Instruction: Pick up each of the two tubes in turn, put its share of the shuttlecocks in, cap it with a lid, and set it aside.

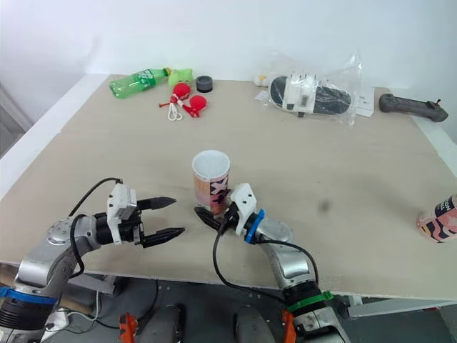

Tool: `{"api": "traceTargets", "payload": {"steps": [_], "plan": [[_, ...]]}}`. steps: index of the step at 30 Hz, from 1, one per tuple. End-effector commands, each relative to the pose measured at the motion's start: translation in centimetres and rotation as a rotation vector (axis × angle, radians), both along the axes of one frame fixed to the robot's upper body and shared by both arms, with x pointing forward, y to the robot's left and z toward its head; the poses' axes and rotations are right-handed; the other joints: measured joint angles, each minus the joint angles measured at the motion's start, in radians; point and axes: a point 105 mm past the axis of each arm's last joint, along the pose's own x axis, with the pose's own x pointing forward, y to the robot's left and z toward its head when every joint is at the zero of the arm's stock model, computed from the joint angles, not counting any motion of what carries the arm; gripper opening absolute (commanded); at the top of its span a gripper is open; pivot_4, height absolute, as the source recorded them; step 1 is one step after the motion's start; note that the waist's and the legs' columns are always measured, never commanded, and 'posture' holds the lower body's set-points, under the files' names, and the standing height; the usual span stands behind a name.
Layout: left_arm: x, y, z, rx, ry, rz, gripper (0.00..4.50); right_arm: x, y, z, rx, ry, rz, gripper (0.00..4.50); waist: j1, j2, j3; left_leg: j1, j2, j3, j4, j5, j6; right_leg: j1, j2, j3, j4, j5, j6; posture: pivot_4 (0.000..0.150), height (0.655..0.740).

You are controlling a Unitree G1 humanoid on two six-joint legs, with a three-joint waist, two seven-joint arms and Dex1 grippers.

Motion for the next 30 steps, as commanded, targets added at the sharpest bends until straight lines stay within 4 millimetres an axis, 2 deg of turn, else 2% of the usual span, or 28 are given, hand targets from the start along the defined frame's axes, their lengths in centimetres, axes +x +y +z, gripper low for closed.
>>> {"api": "traceTargets", "payload": {"steps": [1, 5, 7, 11, 13, 15, 18, 22, 26, 30], "plan": [[0.0, 0.3, 1.0, -0.009, -0.039, 0.017, 4.47, 0.4, 0.7, 1.0, 0.013, -0.046, 0.015, 4.5, 0.0, 0.0, 0.0, 0.0, 0.001, 0.0, 0.0, 0.0, 0.0, 0.0, 0.001, 0.0, 0.0, 0.0, -0.001, 0.15, 0.74], [0.2, 0.4, 1.2, -0.014, -0.047, 0.029, 4.5, 0.7, 0.8, 1.2, 0.021, -0.055, 0.013, 3.25, 0.0, 0.0, 0.0, 0.0, 0.003, 0.0, 0.0, 0.0, 0.0, -0.001, 0.003, 0.0, 0.0, 0.001, -0.002, 0.15, 0.74], [0.3, 0.3, 1.3, -0.018, -0.05, 0.033, 4.5, 0.6, 0.7, 1.2, 0.023, -0.056, 0.014, 2.89, 0.0, 0.0, 0.0, 0.0, 0.003, 0.0, -0.001, 0.0, 0.0, -0.001, 0.004, 0.001, 0.0, 0.001, -0.003, 0.15, 0.74], [0.6, -0.2, 1.6, -0.033, -0.06, 0.036, 4.5, 0.6, -0.2, 1.7, 0.044, -0.069, -0.036, 2.73, 0.0, 0.0, 0.0, 0.0, 0.005, 0.0, -0.001, 0.0, 0.0, -0.001, 0.005, 0.0, 0.0, 0.001, -0.003, 0.15, 0.74], [0.9, -0.4, 1.9, -0.041, -0.063, 0.037, 4.5, 1.0, -1.5, 2.7, 0.082, -0.087, -0.111, 2.73, 0.002, 0.0, 0.0, 0.0, 0.005, 0.0, -0.001, 0.0, 0.0, -0.001, 0.006, 0.001, 0.0, 0.001, -0.003, 0.15, 0.74], [1.5, -0.8, 2.6, -0.066, -0.076, 0.043, 4.5, 1.6, -4.3, 4.1, 0.14, -0.116, -0.258, 2.73, 0.003, 0.0, 0.0, -0.001, 0.005, 0.0, 0.0, 0.0, 0.0, -0.001, 0.006, 0.001, 0.0, 0.001, -0.003, 0.15, 0.74], [2.7, -2.3, 4.1, -0.128, -0.104, 0.045, 4.5, 2.4, -11.0, 6.0, 0.181, -0.184, -0.597, 2.73, 0.016, 0.001, 0.002, -0.002, 0.004, 0.0, 0.001, 0.0, -0.001, -0.002, 0.005, 0.0, 0.0, 0.002, -0.002, 0.15, 0.74], [4.0, -4.9, 5.9, -0.191, -0.126, 0.007, 4.5, 1.6, -19.8, 6.9, 0.175, -0.227, -1.019, 2.73, 0.02, 0.0, 0.002, -0.004, 0.003, 0.0, 0.001, 0.002, -0.003, -0.004, 0.005, 0.001, -0.001, 0.003, 0.0, 0.15, 0.74], [4.2, -6.8, 6.2, -0.182, -0.137, -0.06, 4.5, 0.3, -25.2, 6.3, 0.184, -0.213, -1.278, 2.73, 0.003, 0.001, 0.002, -0.004, 0.003, 0.001, -0.001, 0.001, -0.003, -0.006, 0.006, 0.004, 0.0, 0.004, -0.005, 0.15, 0.74], [4.0, -8.0, 6.5, -0.182, -0.145, -0.12, 4.5, -0.5, -28.6, 5.0, 0.157, -0.176, -1.451, 2.73, -0.004, 0.003, 0.002, -0.004, 0.004, 0.002, -0.002, 0.001, -0.003, -0.008, 0.007, 0.005, 0.001, 0.004, -0.006, 0.15, 0.74]]}}
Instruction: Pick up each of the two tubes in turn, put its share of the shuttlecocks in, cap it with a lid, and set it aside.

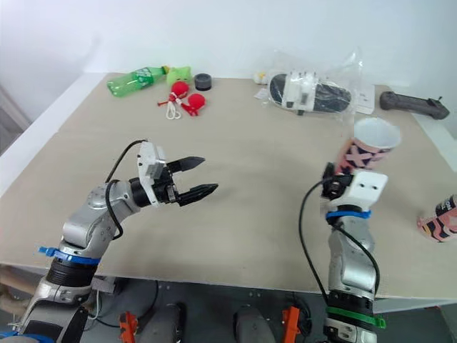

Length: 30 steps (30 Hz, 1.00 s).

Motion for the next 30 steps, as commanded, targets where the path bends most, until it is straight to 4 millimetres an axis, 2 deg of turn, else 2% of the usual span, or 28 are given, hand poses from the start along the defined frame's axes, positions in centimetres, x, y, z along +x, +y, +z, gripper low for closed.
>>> {"api": "traceTargets", "payload": {"steps": [1, 4, 10, 14, 21, 30], "plan": [[-0.2, -0.8, 1.0, 0.003, -0.052, -0.049, 4.5, -1.0, -3.2, 0.4, -0.015, -0.007, -0.169, 2.73, -0.002, 0.001, 0.0, 0.0, 0.0, 0.0, 0.0, 0.0, 0.0, 0.0, 0.0, 0.0, 0.0, 0.0, 0.0, 0.15, 0.74], [-0.2, -1.3, 1.4, -0.003, -0.06, -0.071, 4.5, -1.4, -4.8, -0.1, -0.001, 0.003, -0.253, 2.73, -0.001, 0.002, 0.001, 0.0, 0.0, 0.0, 0.0, 0.0, 0.0, 0.0, 0.0, 0.001, 0.0, 0.0, 0.001, 0.15, 0.74], [-0.6, -1.9, 1.2, -0.001, -0.064, -0.095, 4.5, -1.2, -5.4, -1.0, 0.026, 0.021, -0.272, 2.73, -0.002, 0.003, 0.0, 0.0, 0.0, 0.002, 0.001, 0.0, 0.0, 0.0, 0.0, 0.002, 0.0, 0.0, 0.002, 0.15, 0.74], [-0.7, -2.0, 1.0, 0.003, -0.066, -0.098, 4.5, -1.0, -5.6, -1.9, 0.038, 0.037, -0.272, 4.47, -0.001, 0.003, 0.0, 0.0, 0.0, 0.002, 0.001, 0.0, 0.0, 0.0, 0.0, 0.002, 0.0, 0.0, 0.002, 0.15, 0.74], [-0.6, -1.9, 0.9, 0.007, -0.065, -0.092, 4.5, -1.2, -5.4, -1.9, 0.026, 0.029, -0.254, 4.47, 0.0, 0.003, 0.0, 0.0, 0.0, 0.002, 0.001, 0.0, 0.0, 0.0, 0.0, 0.002, 0.0, 0.0, 0.002, 0.15, 0.74], [-0.7, -1.3, -0.1, 0.015, -0.042, -0.082, 4.5, -3.7, -2.7, -0.5, -0.017, 0.011, -0.196, 4.47, 0.001, 0.005, 0.0, 0.0, 0.0, 0.001, 0.0, 0.0, 0.0, 0.0, 0.0, 0.002, 0.0, -0.001, 0.002, 0.15, 0.74]]}}
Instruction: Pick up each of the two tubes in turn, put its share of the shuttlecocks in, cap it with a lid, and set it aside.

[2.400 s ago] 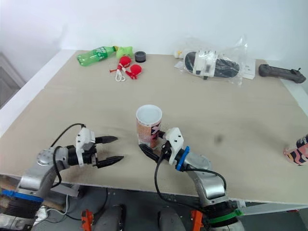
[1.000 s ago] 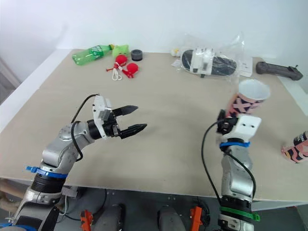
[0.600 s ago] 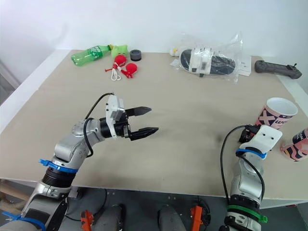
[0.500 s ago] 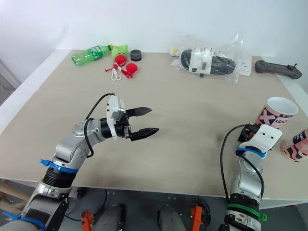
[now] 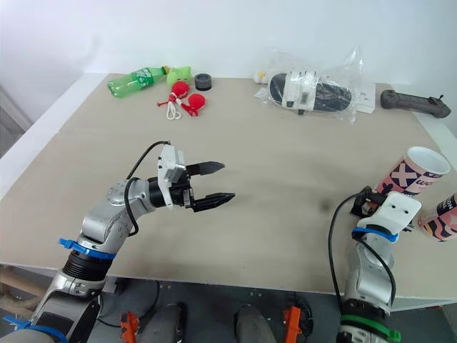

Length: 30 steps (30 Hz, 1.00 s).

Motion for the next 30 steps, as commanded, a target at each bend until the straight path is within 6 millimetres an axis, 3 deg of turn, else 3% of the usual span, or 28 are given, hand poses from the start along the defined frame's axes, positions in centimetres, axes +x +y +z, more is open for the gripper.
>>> {"api": "traceTargets", "payload": {"steps": [1, 12, 16, 21, 24, 30], "plan": [[-0.1, 0.4, 0.4, -0.005, -0.03, 0.005, 4.5, -0.9, 0.9, 1.9, -0.017, -0.051, 0.012, 4.47, 0.001, 0.0, 0.0, 0.0, 0.0, 0.0, 0.0, 0.0, 0.0, 0.0, 0.0, 0.0, 0.0, 0.0, 0.0, 0.15, 0.74], [0.5, 1.2, -0.5, -0.006, -0.01, 0.072, 4.5, -3.7, 3.7, 1.7, 0.012, 0.033, 0.15, 4.47, 0.001, 0.0, 0.0, 0.0, 0.0, 0.0, 0.001, 0.0, 0.0, 0.0, 0.0, 0.0, 0.0, 0.0, 0.003, 0.15, 0.74], [1.2, 3.0, -1.0, 0.01, -0.004, 0.162, 4.5, -3.6, 7.4, 2.3, -0.017, 0.073, 0.442, 4.47, -0.001, 0.0, 0.0, 0.0, 0.001, 0.0, 0.001, 0.0, 0.0, 0.0, 0.0, 0.0, 0.0, 0.0, 0.003, 0.15, 0.74], [1.5, 7.0, -2.3, 0.062, 0.014, 0.316, 4.5, -3.4, 12.4, 2.6, -0.081, 0.203, 0.905, 4.47, -0.005, 0.001, 0.0, 0.001, 0.003, 0.0, 0.001, 0.0, 0.0, 0.0, 0.003, 0.001, 0.0, 0.0, 0.002, 0.15, 0.74], [0.9, 8.3, -2.9, 0.087, 0.017, 0.36, 4.5, -3.1, 13.5, 2.4, -0.062, 0.274, 1.077, 4.47, -0.001, -0.001, 0.001, 0.001, 0.002, 0.001, 0.001, 0.0, 0.0, 0.0, 0.002, 0.001, 0.0, 0.0, 0.001, 0.15, 0.74], [0.1, 9.5, -3.5, 0.125, 0.007, 0.388, 4.5, -1.8, 13.4, 2.7, -0.082, 0.34, 1.178, 4.47, 0.011, -0.003, 0.002, -0.001, 0.002, 0.0, 0.003, 0.0, 0.0, 0.0, 0.002, 0.001, -0.001, 0.0, 0.001, 0.15, 0.74]]}}
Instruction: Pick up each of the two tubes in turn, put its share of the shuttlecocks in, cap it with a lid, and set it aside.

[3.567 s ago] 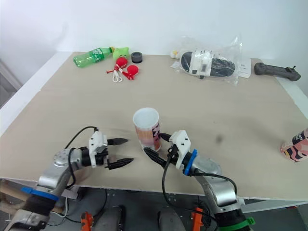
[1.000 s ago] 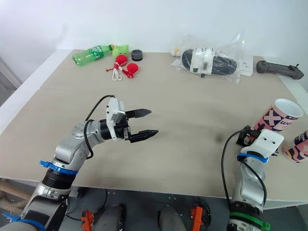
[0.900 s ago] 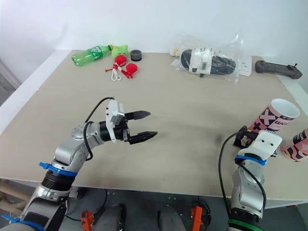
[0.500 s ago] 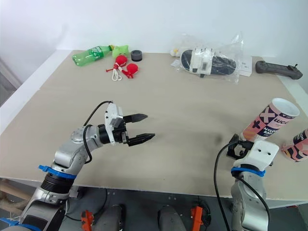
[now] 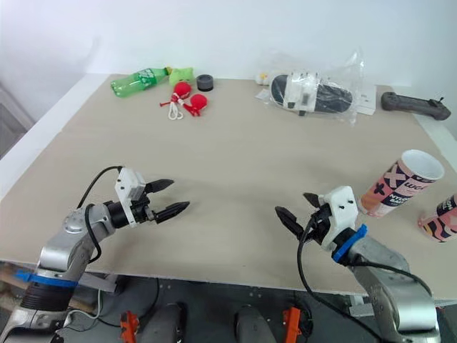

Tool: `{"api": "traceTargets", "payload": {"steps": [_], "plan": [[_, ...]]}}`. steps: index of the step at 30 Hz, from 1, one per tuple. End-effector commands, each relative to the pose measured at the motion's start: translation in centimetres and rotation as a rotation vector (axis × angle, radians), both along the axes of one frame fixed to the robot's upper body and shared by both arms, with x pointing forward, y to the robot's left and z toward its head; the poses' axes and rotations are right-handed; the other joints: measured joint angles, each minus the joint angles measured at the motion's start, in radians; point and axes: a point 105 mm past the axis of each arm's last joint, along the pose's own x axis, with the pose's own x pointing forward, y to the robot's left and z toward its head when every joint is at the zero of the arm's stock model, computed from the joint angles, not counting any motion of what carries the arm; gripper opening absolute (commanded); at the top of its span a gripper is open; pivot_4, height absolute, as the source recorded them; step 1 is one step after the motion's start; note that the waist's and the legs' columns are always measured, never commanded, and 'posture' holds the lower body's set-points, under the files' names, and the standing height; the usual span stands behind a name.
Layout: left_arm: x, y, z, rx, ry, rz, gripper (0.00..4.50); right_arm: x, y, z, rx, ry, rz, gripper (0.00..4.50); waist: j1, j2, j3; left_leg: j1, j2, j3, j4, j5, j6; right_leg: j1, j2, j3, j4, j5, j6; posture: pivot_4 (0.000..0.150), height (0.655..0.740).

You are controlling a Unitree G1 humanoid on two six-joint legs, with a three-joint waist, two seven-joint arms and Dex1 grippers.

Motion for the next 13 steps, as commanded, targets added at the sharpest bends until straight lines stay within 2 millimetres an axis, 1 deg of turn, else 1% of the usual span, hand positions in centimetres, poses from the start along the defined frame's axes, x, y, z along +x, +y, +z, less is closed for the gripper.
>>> {"api": "traceTargets", "payload": {"steps": [1, 6, 13], "plan": [[-0.13, 0.37, 1.63, 0.009, -0.078, 0.005, 4.5, 0.37, -0.21, 0.64, -0.001, -0.009, 0.028, 4.47, 0.001, 0.0, 0.0, 0.0, 0.0, 0.0, 0.0, 0.0, 0.0, 0.0, 0.0, 0.0, 0.0, 0.001, 0.002, 0.15, 0.74], [-0.07, 0.38, 1.68, 0.018, -0.08, -0.003, 4.5, 0.89, -0.39, 0.84, 0.008, -0.035, -0.005, 4.47, 0.0, 0.0, 0.0, 0.0, 0.0, 0.0, -0.001, 0.0, 0.0, -0.001, 0.0, 0.0, 0.0, 0.001, 0.002, 0.15, 0.74], [-0.07, -0.4, 1.59, 0.03, -0.071, -0.039, 4.5, 0.58, -0.67, 0.23, 0.008, -0.046, -0.049, 4.47, 0.0, 0.0, 0.0, 0.0, 0.0, 0.0, 0.0, 0.0, 0.0, -0.001, 0.0, 0.0, 0.0, 0.001, 0.002, 0.15, 0.74]]}}
